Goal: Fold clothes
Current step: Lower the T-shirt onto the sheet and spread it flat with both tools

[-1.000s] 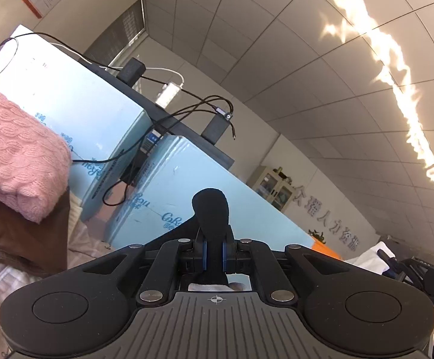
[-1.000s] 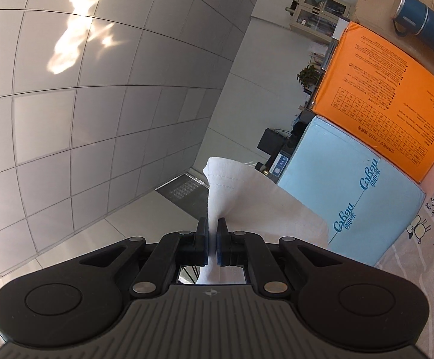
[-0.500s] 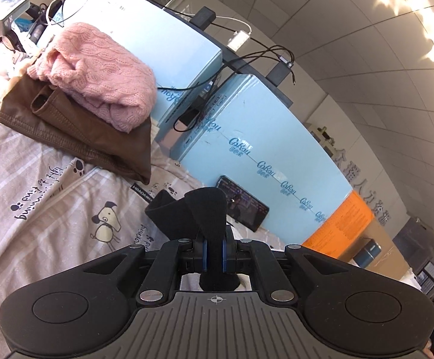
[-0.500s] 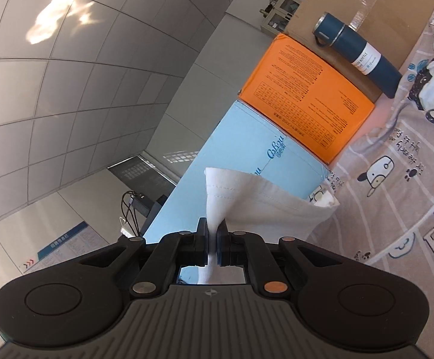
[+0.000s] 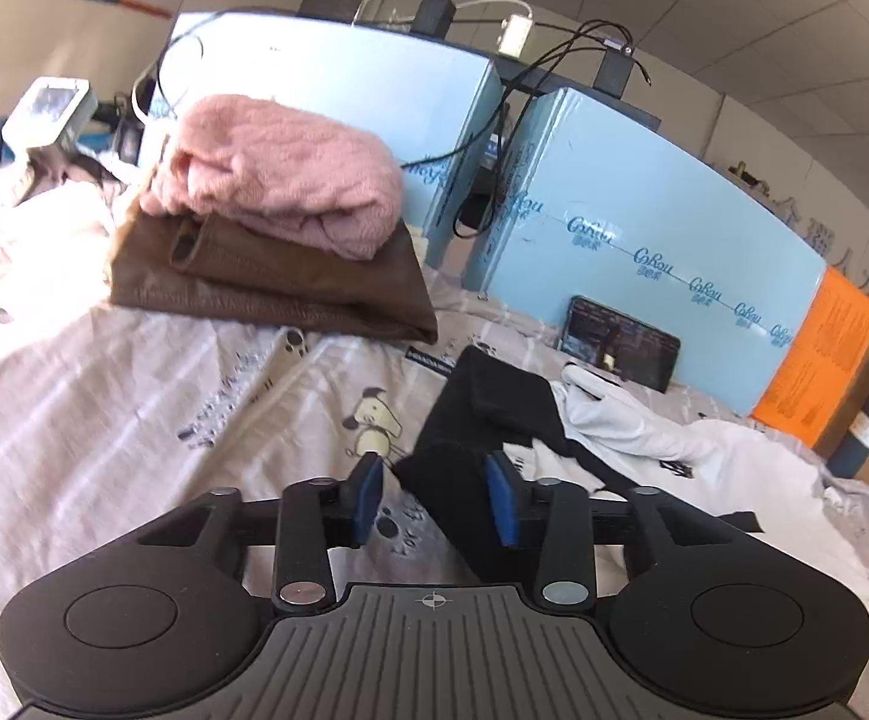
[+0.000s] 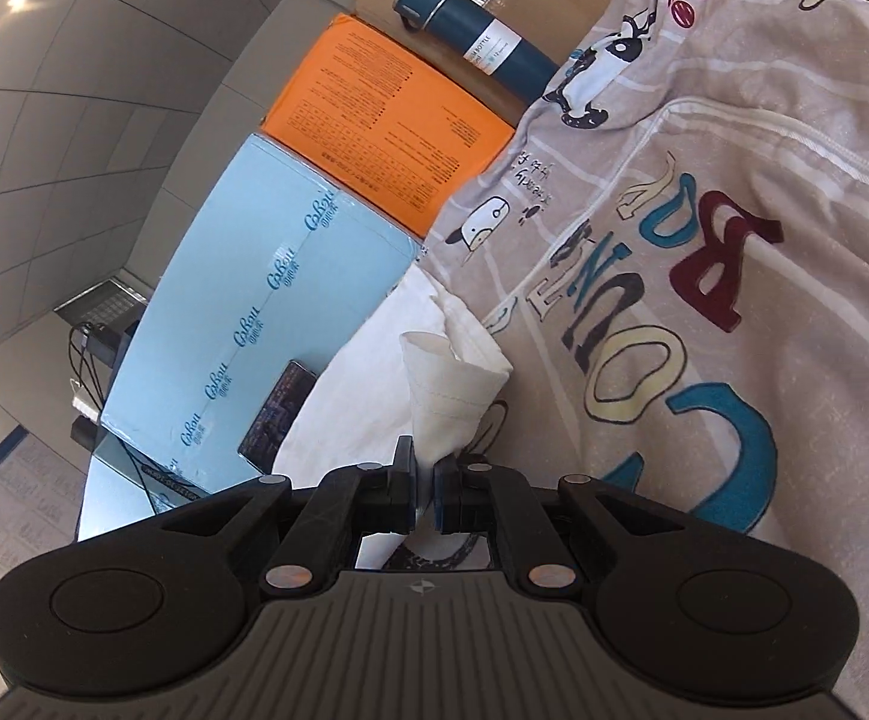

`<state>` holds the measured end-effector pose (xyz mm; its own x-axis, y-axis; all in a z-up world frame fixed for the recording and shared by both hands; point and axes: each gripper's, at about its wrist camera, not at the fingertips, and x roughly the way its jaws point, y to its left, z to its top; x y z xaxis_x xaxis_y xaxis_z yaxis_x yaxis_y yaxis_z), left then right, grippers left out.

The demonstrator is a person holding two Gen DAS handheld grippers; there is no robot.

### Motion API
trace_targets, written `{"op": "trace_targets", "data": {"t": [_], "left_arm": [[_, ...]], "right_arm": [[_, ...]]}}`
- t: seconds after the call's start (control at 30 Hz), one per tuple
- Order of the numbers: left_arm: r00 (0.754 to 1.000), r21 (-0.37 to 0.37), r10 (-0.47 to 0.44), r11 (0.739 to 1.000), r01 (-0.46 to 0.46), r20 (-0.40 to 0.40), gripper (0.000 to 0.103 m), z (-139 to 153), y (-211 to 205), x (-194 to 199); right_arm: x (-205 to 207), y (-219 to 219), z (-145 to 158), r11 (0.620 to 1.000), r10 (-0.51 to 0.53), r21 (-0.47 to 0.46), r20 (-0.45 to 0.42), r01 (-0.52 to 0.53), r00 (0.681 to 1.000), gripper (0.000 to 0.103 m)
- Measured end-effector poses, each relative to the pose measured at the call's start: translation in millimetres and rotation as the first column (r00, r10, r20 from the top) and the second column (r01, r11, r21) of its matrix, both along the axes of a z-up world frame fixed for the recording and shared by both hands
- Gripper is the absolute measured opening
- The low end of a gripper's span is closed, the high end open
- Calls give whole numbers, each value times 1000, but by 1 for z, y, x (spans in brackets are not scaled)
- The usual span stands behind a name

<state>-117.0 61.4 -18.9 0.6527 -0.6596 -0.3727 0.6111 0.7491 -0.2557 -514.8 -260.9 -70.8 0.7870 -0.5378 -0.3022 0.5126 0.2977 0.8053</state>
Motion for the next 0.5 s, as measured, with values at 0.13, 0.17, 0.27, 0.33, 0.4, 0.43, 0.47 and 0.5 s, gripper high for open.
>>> {"op": "trace_targets", "data": {"t": [0.13, 0.17, 0.27, 0.33, 0.4, 0.43, 0.47, 0.5], "left_arm": [[954, 34, -240, 971, 238, 179, 66, 15, -6, -27], [918, 60, -353, 936, 348, 183, 72, 14, -11, -35], [772, 187, -612, 789, 585, 172, 75, 5, -35, -60], [691, 293, -706, 701, 651, 154, 75, -4, -53, -75], [644, 370, -752, 643, 670, 140, 75, -11, -69, -87], [629, 391, -766, 624, 676, 135, 75, -13, -75, -91], [616, 406, -777, 609, 682, 131, 74, -15, -79, -93], [603, 422, -787, 595, 684, 131, 74, -16, -84, -96]], "right_arm": [[2, 2, -3, 1000, -1, -5, -14, 1, 1000, 5], [2, 2, -3, 1000, 0, -8, -20, 0, 1000, 7], [3, 1, -2, 1000, 0, -4, -32, 0, 999, 7], [3, 1, -1, 1000, -1, -4, -36, 0, 999, 9], [2, 1, 1, 1000, 0, -9, -40, -1, 999, 17], [2, 2, 2, 1000, 1, -11, -43, -1, 999, 20], [1, 2, 3, 1000, 1, -13, -45, -2, 999, 25], [1, 3, 4, 1000, 1, -17, -48, -2, 999, 30]]}}
